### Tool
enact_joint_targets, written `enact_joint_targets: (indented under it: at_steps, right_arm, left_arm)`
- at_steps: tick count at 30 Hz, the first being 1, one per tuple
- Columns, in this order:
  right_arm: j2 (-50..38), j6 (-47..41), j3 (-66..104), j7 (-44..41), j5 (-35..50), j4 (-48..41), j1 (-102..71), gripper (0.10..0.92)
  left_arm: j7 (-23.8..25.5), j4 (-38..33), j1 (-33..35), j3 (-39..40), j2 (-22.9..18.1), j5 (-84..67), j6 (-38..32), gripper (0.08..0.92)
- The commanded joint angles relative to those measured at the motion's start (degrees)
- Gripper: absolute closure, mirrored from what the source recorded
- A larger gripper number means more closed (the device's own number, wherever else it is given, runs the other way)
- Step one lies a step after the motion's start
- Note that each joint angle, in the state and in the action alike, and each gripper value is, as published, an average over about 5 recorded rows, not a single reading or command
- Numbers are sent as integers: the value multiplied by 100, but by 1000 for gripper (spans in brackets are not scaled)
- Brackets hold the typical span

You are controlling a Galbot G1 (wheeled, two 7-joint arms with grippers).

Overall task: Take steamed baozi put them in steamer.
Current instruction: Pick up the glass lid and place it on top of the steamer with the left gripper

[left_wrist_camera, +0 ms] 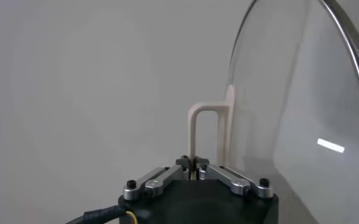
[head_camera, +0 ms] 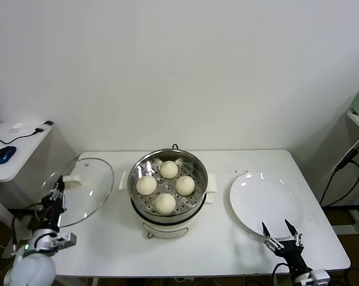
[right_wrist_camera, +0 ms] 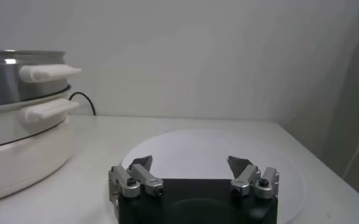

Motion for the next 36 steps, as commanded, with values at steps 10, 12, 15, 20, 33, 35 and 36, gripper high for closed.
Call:
enact_joint_targets:
  at_steps: [10, 12, 15, 20, 33, 35, 36]
  right_arm:
    - [-57, 42, -37, 3, -135, -25, 102, 203]
    - [-64, 54, -66, -4, -133, -47, 117, 203]
    - [-65, 64, -113, -16, -139, -78, 136, 203]
    - [-51, 87, -168, -21, -142, -129, 173, 203]
    - [42, 216, -254, -19, -155, -270, 224, 203]
    - [64, 233, -252, -19, -161, -266, 215, 203]
    - [77, 242, -251, -20, -162, -263, 208, 203]
  left_arm:
    - [1277, -1998, 18, 841, 131, 782, 1412, 866]
    - [1265, -1993, -68, 1221, 47, 1035, 1671, 866]
    - [1274, -1990, -205, 1737, -85, 1307, 2006, 866]
    - [1449, -1935, -537, 2505, -466, 1870, 2356, 866]
    - [1752, -1393, -1099, 3990, -1360, 2984, 2983, 866]
    - [1715, -1274, -1153, 4145, -1522, 3148, 3021, 866]
    - [1691, -1207, -1178, 4216, -1613, 3229, 3029, 866]
